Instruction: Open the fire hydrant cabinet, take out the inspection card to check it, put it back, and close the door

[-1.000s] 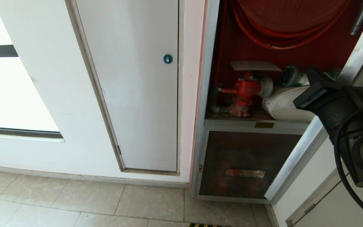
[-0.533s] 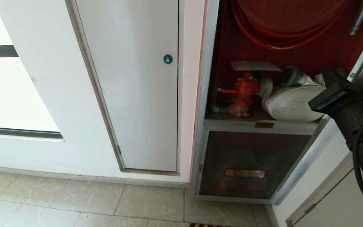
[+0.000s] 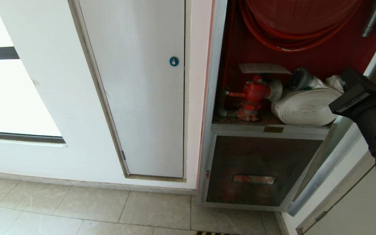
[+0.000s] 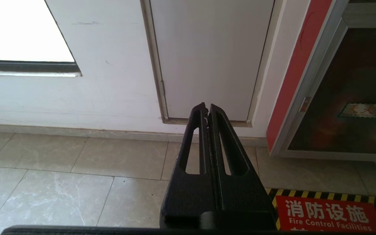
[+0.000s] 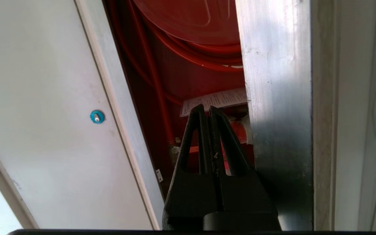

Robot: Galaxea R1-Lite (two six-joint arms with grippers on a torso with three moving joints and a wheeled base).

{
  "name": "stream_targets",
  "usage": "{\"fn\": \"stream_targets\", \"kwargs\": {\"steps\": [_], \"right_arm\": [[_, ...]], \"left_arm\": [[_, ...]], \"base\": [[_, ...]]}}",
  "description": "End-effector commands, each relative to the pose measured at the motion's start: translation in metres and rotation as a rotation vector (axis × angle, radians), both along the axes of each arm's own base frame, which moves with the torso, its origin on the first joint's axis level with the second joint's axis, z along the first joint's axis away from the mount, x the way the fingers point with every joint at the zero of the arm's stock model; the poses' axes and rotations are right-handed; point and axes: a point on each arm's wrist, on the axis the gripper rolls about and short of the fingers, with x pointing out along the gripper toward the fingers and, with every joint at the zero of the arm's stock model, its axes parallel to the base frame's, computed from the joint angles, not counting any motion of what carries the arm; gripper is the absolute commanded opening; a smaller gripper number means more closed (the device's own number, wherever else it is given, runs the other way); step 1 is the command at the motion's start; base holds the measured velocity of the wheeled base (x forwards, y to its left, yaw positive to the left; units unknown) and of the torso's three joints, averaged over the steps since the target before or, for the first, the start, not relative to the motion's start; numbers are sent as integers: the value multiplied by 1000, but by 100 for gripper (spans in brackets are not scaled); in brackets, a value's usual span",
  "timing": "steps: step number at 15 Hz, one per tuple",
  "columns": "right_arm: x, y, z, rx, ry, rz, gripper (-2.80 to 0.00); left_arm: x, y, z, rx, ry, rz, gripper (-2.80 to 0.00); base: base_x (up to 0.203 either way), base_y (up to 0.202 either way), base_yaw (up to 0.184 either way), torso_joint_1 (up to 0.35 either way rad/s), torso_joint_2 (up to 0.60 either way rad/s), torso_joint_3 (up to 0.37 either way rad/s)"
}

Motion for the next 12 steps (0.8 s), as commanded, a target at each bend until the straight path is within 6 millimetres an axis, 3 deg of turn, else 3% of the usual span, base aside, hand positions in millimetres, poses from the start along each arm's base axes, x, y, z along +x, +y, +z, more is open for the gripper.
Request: {"fn": "stream_targets", "kwargs": {"steps": [1, 12], "right_arm": [[-7, -4, 4, 11, -23, -7, -280], [-25, -14, -1, 15, -3, -58, -280]], "left_arm": [[0, 0, 0, 0, 3, 0, -280], [0, 0, 0, 0, 3, 0, -280]], "base": [[0, 0, 0, 0, 0, 0], [0, 0, 0, 0, 0, 0]]}}
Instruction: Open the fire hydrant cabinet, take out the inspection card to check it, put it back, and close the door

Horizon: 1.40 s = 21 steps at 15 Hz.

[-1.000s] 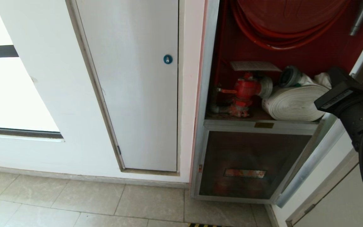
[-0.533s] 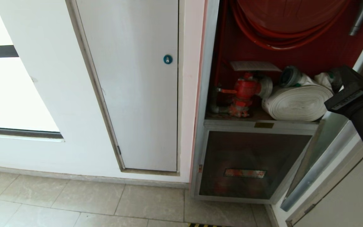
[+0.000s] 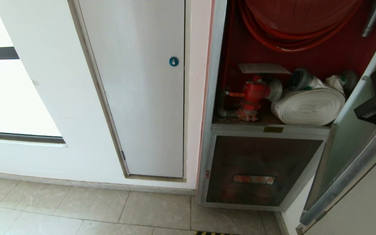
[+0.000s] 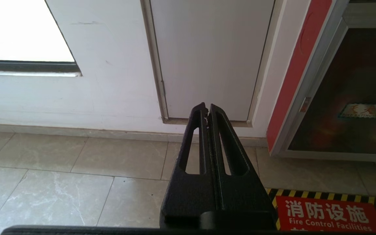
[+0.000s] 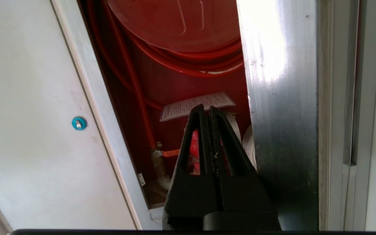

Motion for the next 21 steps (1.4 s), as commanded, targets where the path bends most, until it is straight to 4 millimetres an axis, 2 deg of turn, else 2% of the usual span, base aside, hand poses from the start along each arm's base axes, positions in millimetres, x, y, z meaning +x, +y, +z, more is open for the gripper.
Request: {"fn": "stream_targets", "kwargs": {"steps": [1, 21], "right_arm": [[-4, -2, -1, 4, -3, -4, -280], [-21, -11, -5, 39, 10, -44, -280]], "left_arm": [[0, 0, 0, 0, 2, 0, -280], [0, 0, 0, 2, 2, 0, -280]], "base": [[0, 0, 0, 0, 0, 0], [0, 0, 0, 0, 0, 0]]}}
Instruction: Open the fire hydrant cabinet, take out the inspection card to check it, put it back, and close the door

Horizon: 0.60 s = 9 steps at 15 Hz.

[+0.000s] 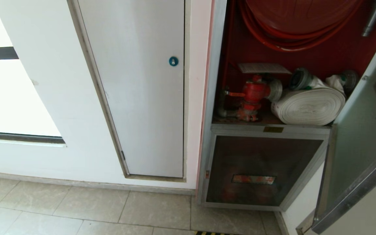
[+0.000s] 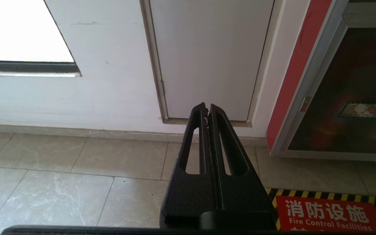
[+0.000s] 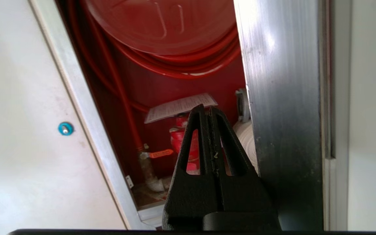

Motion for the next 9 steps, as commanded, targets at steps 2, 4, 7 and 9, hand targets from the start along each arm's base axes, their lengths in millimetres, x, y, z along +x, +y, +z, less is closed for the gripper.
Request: {"fn": "stream_targets", "kwargs": {"steps": [2, 4, 7, 9], "right_arm": [[-2, -1, 0, 14, -1, -18, -280], [-2, -2, 1, 13, 3, -30, -280], [-2, -2, 1, 19, 6, -42, -280], [-3, -3, 1, 24, 6, -55, -280]], "left_arm": [[0, 0, 0, 1, 3, 0, -280], [0, 0, 0, -1, 3, 0, -280], [0, 0, 0, -1, 3, 0, -280], [0, 0, 0, -1, 3, 0, -280]], "base": [[0, 0, 0, 0, 0, 0], [0, 0, 0, 0, 0, 0], [0, 0, 0, 0, 0, 0], [0, 0, 0, 0, 0, 0]]}}
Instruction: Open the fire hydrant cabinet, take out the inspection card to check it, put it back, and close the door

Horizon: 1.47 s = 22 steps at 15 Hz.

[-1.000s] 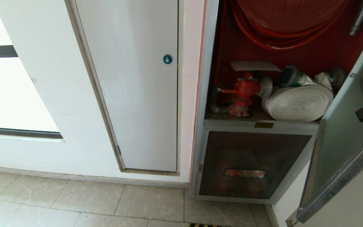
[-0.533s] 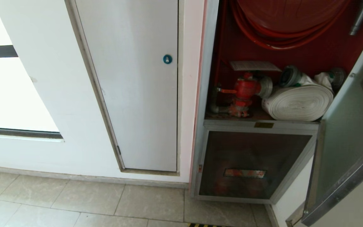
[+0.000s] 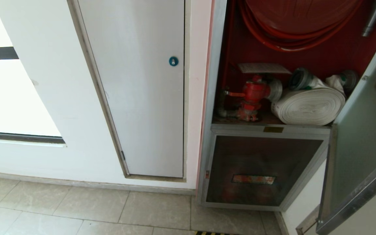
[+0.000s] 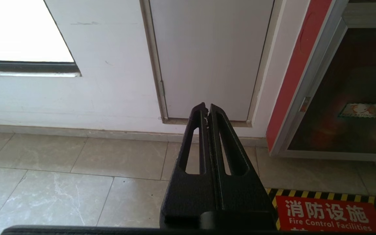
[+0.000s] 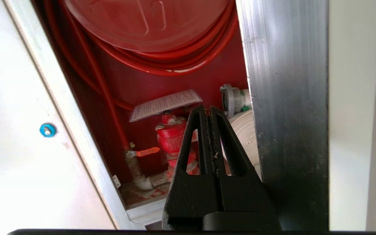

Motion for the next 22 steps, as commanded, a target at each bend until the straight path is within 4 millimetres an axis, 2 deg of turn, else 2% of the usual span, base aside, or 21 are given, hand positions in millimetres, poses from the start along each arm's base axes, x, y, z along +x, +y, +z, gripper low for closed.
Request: {"fn": "stream_targets", "kwargs": {"steps": [1, 22], "right_arm": [[-1, -1, 1, 12, -4, -20, -280], [4, -10, -4, 11, 102, -227, -280]], "left_arm": [[0, 0, 0, 0, 3, 0, -280], [0, 0, 0, 0, 3, 0, -280]], "base": [[0, 0, 0, 0, 0, 0], [0, 0, 0, 0, 0, 0]]}}
